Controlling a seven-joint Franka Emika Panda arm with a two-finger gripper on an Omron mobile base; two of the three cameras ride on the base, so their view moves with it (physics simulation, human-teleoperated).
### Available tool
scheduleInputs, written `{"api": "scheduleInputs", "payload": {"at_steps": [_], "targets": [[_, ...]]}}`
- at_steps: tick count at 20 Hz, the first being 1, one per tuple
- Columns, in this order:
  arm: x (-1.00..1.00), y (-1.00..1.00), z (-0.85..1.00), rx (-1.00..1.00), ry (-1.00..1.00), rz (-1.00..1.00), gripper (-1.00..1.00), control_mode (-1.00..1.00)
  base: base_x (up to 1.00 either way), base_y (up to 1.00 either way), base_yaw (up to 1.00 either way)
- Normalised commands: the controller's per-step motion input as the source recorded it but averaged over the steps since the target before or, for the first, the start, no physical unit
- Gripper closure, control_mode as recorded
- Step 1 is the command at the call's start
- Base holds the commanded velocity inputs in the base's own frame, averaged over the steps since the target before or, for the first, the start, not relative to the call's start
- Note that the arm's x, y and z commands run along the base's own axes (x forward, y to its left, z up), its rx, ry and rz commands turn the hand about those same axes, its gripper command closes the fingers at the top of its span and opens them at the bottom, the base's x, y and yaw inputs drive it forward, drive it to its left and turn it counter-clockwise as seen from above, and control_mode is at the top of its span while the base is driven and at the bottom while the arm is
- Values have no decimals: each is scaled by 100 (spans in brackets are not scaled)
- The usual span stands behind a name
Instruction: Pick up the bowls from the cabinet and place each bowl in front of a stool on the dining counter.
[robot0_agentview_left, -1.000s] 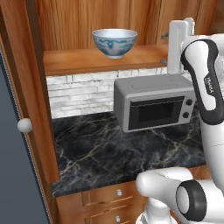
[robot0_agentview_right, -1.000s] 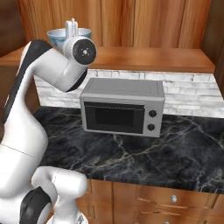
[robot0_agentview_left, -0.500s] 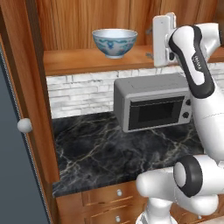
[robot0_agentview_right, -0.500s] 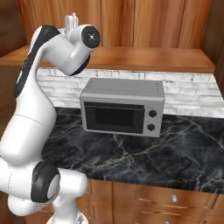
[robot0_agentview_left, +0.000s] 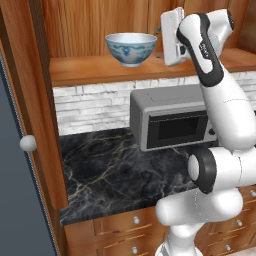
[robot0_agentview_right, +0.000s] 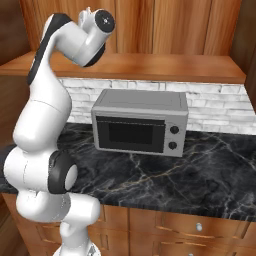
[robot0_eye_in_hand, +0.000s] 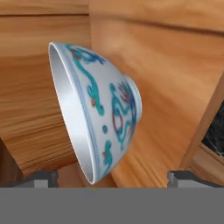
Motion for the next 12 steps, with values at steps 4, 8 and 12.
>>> {"api": "scheduleInputs", "payload": {"at_steps": [4,8,12], "targets": [[63,28,0,-3,14,0,-100,-100,0,0,0],[42,30,0,-3,20,0,-100,-100,0,0,0],[29,11,0,0,19,0,-100,-100,0,0,0]]}}
